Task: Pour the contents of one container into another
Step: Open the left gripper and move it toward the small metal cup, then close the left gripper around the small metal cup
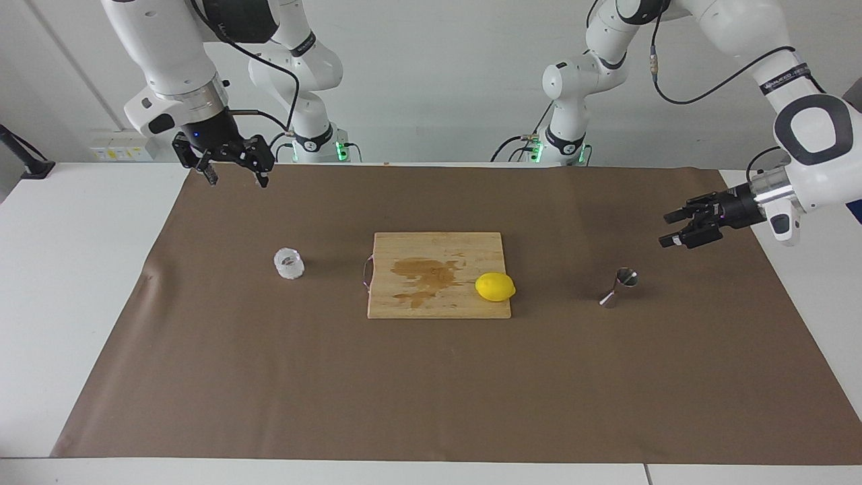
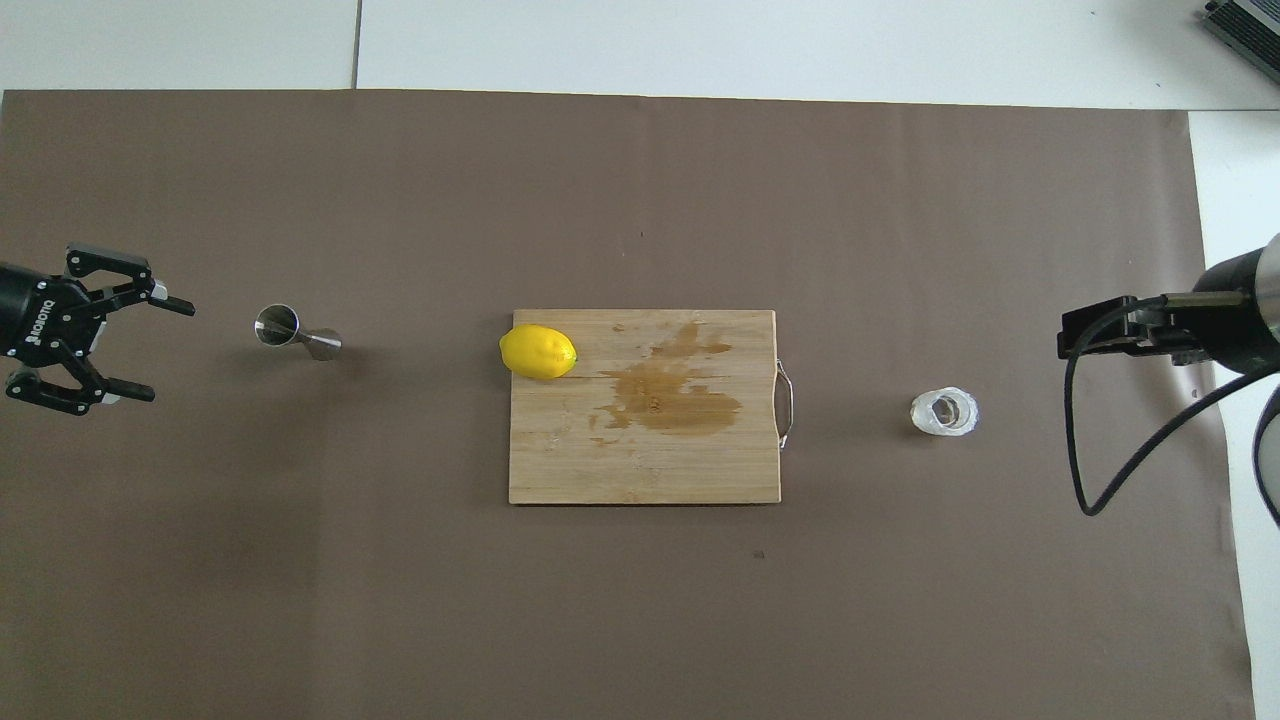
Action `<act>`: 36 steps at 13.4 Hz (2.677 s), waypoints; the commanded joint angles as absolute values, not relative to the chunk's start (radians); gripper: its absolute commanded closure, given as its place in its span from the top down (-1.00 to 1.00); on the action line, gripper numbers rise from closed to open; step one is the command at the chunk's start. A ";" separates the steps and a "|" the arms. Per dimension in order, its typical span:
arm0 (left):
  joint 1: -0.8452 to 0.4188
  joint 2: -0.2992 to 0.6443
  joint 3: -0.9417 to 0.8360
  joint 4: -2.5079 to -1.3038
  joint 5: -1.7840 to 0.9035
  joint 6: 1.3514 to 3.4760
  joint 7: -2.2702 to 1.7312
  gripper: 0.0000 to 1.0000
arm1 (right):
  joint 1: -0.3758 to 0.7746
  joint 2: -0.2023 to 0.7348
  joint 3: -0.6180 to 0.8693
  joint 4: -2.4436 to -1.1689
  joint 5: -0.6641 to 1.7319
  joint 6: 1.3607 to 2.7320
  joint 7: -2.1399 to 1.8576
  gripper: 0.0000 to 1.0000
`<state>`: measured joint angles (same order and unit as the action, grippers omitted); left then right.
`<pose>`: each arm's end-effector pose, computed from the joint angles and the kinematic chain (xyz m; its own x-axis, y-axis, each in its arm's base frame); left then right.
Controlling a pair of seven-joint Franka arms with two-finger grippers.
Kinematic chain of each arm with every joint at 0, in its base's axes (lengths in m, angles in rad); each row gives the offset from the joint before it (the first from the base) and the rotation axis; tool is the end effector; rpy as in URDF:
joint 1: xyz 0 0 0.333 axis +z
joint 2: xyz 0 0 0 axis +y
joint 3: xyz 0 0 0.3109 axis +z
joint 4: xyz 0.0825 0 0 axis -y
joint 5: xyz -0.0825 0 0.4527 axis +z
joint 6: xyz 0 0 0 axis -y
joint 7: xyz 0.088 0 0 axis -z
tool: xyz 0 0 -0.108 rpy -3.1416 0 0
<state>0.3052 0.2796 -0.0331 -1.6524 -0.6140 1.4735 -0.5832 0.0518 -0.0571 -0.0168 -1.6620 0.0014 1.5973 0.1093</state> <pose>0.6498 0.1135 0.4110 0.5106 0.5559 -0.6560 0.8344 -0.5045 0.2219 0.6067 0.0211 0.6064 0.9972 -0.0742 -0.0078 -0.0742 -0.9972 -0.0015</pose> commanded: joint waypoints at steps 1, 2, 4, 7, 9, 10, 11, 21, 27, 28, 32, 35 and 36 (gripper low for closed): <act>0.429 0.396 -0.151 -1.598 -0.711 1.437 -0.725 1.00 | 0.034 -0.060 -0.002 -1.664 -0.003 1.588 0.092 1.00; 0.471 0.412 -0.190 -1.600 -0.745 1.439 -0.764 1.00 | 0.034 -0.060 -0.002 -1.664 -0.003 1.588 0.092 1.00; 0.502 0.452 -0.210 -1.606 -0.791 1.448 -0.784 1.00 | 0.034 -0.060 -0.002 -1.664 -0.003 1.588 0.092 1.00; 0.517 0.462 -0.210 -1.634 -0.879 1.482 -0.851 1.00 | 0.034 -0.060 -0.002 -1.666 -0.003 1.588 0.092 1.00; 0.528 0.485 -0.213 -1.640 -0.931 1.483 -0.880 1.00 | 0.034 -0.060 -0.002 -1.664 -0.003 1.588 0.092 1.00; 0.535 0.526 -0.233 -1.632 -0.940 1.480 -0.873 1.00 | 0.034 -0.060 -0.002 -1.666 -0.003 1.588 0.092 1.00; 0.558 0.537 -0.264 -1.622 -0.939 1.485 -0.876 1.00 | 0.034 -0.060 -0.002 -1.664 -0.003 1.588 0.092 1.00; 0.561 0.638 -0.276 -1.652 -0.976 1.514 -0.848 1.00 | 0.032 -0.060 -0.002 -1.664 -0.003 1.588 0.092 1.00; 0.558 0.643 -0.285 -1.654 -0.986 1.529 -0.845 1.00 | 0.034 -0.060 -0.002 -1.664 -0.003 1.586 0.092 1.00; 0.558 0.641 -0.290 -1.663 -0.988 1.525 -0.845 1.00 | 0.034 -0.060 -0.002 -1.664 -0.003 1.588 0.092 1.00; 0.563 0.641 -0.305 -1.677 -0.991 1.509 -0.841 1.00 | 0.032 -0.060 -0.002 -1.664 -0.003 1.588 0.092 1.00; 0.566 0.638 -0.305 -1.680 -0.988 1.506 -0.847 1.00 | 0.032 -0.060 -0.002 -1.664 -0.003 1.588 0.092 1.00; 0.571 0.638 -0.305 -1.680 -0.985 1.503 -0.847 1.00 | 0.034 -0.060 -0.002 -1.664 -0.003 1.588 0.092 1.00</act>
<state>0.5568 0.6457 -0.3041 -1.6627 -0.9687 1.5145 -0.8550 0.0512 -0.0571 -0.0166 -1.6620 0.0014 1.5973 0.1093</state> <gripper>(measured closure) 0.000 0.000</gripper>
